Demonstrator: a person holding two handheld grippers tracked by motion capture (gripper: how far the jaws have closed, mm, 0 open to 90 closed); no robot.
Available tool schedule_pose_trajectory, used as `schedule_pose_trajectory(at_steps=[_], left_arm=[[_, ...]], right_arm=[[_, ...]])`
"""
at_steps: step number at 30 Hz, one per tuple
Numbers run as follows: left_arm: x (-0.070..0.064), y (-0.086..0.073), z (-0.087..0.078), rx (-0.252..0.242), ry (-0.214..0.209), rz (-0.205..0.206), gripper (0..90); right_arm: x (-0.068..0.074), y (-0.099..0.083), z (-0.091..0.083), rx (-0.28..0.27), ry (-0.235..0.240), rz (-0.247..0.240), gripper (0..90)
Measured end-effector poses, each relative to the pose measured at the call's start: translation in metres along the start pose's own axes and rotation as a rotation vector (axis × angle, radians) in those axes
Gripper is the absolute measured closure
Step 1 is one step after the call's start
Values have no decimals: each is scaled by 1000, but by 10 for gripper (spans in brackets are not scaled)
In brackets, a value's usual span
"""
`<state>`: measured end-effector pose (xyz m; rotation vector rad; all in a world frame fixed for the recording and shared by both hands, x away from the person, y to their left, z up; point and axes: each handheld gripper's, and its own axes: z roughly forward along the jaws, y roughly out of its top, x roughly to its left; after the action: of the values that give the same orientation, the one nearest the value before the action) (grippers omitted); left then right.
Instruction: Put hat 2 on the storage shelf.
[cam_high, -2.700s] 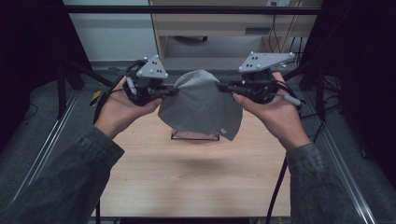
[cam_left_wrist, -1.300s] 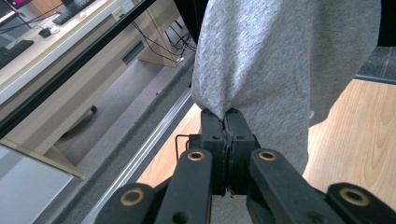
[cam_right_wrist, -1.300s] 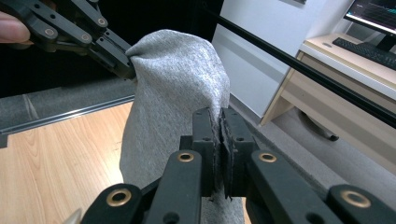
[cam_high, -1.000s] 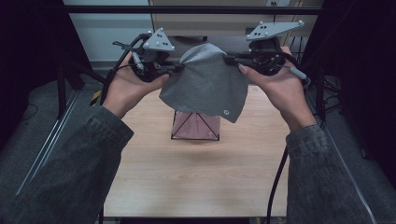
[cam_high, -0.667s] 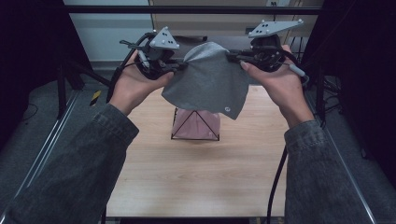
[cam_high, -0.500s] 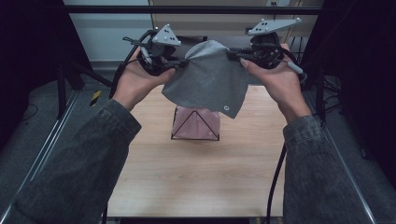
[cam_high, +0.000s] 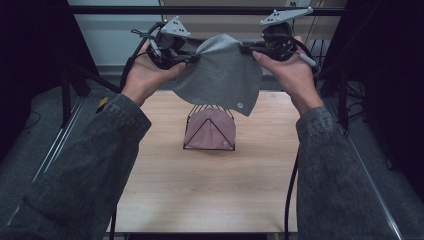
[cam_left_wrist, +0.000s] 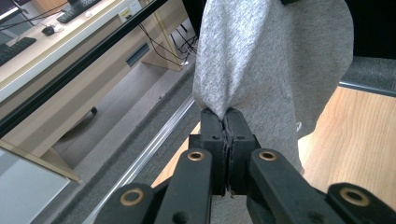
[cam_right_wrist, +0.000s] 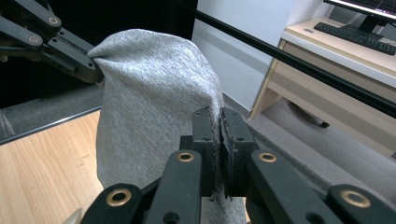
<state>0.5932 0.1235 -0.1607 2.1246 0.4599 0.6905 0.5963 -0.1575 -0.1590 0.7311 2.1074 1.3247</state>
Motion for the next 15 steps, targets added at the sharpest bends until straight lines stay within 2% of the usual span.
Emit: schedule_pose_trajectory(at_steps=[15], left_arm=[[14,-8,9,-2,7,-24,889]], right_arm=[[-5,3,17,11,-3,-1,860]])
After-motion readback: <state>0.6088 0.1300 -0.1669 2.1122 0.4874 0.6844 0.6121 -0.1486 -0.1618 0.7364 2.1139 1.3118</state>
